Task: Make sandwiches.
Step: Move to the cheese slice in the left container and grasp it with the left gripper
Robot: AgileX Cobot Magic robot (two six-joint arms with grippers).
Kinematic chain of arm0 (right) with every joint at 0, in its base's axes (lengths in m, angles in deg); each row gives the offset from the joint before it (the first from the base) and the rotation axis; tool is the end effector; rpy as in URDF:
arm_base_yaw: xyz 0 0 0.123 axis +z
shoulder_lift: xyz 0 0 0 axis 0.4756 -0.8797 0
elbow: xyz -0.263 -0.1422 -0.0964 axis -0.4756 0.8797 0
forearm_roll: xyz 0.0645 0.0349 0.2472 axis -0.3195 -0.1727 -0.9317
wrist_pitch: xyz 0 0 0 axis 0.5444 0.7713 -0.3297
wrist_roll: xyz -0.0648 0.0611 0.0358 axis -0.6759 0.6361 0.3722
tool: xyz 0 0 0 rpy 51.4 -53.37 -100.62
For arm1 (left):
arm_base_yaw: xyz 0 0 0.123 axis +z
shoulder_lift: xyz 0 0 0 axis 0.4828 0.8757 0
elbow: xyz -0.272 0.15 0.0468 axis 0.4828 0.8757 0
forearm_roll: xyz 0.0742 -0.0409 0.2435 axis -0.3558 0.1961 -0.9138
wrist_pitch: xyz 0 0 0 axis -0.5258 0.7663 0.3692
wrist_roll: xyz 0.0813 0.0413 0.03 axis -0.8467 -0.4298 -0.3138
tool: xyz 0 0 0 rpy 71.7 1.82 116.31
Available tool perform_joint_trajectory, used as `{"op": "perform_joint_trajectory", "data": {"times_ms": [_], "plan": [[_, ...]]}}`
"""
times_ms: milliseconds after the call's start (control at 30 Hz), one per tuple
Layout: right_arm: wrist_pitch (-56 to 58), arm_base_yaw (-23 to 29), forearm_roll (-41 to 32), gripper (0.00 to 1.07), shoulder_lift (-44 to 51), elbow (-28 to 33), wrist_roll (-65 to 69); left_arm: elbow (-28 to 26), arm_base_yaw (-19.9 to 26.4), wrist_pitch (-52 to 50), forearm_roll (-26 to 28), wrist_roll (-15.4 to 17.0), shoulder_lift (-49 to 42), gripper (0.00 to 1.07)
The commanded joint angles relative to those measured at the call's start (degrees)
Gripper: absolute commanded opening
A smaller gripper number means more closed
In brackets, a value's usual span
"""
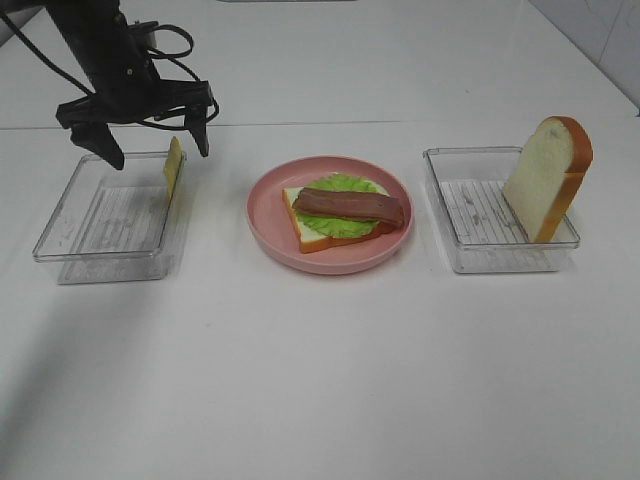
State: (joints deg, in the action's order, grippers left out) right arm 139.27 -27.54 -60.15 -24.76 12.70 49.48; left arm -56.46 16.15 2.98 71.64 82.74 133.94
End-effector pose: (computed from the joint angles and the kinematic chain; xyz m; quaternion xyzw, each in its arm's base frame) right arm -0.0220 -0.0078 0.2617 -0.0162 0.8734 -0.0466 0.4844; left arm 0.5164 -0.1261 0.1924 -0.0598 0.9874 -0.0858 0.1191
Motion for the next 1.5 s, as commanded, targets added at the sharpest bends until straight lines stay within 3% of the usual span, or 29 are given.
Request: {"op": "perform_joint_trajectory", "data": {"times_ms": [33, 433, 533, 567, 600, 633, 700, 767, 800, 867, 967, 1167, 1500], "plan": [[-0.34, -0.29, -0.06, 0.92, 1.60, 0.17, -0.06, 0.40, 0.00, -0.69, 1.49, 0.52, 1.49, 0.98], [-0.34, -0.29, -0.06, 0.92, 1.60, 0.17, -0.06, 0.40, 0.00, -0.52, 2.06, 0.52, 2.58, 0.96], [-0.34, -0.29, -0.06, 0.92, 1.60, 0.17, -0.06, 0.40, 0.00, -0.63, 2.06, 0.34, 2.58, 0.88], [-0.34, -0.29, -0.06, 0.92, 1.60, 0.17, -0.06, 0.40, 0.00, -0.63, 1.95, 0.29, 2.58, 0.79], [-0.34, -0.29, -0.06, 0.92, 1.60, 0.17, -0.06, 0.40, 0.00, -0.63, 1.95, 0.29, 2.58, 0.79], [-0.34, -0.29, -0.06, 0.92, 1.60, 0.17, -0.06, 0.40, 0.00, -0.63, 1.95, 0.29, 2.58, 0.68], [-0.34, -0.29, -0.06, 0.92, 1.60, 0.17, -0.06, 0.40, 0.00, -0.57, 1.95, 0.29, 2.58, 0.63], [-0.34, -0.29, -0.06, 0.92, 1.60, 0.17, -0.06, 0.40, 0.00, -0.86, 1.95, 0.40, 2.58, 0.42], [-0.34, -0.29, -0.06, 0.92, 1.60, 0.17, -0.06, 0.40, 0.00, -0.86, 1.95, 0.40, 2.58, 0.42], [-0.34, -0.29, -0.06, 0.92, 1.60, 0.17, -0.06, 0.40, 0.00, -1.15, 1.95, 0.52, 2.58, 0.30], [-0.34, -0.29, -0.06, 0.92, 1.60, 0.17, -0.06, 0.40, 0.00, -1.15, 1.95, 0.52, 2.58, 0.26], [-0.34, -0.29, -0.06, 0.92, 1.60, 0.17, -0.06, 0.40, 0.00, -1.43, 1.95, 0.52, 2.58, 0.00], [-0.34, -0.29, -0.06, 0.92, 1.60, 0.17, -0.06, 0.40, 0.00, -1.09, 0.92, 0.52, 2.35, 0.00]]}}
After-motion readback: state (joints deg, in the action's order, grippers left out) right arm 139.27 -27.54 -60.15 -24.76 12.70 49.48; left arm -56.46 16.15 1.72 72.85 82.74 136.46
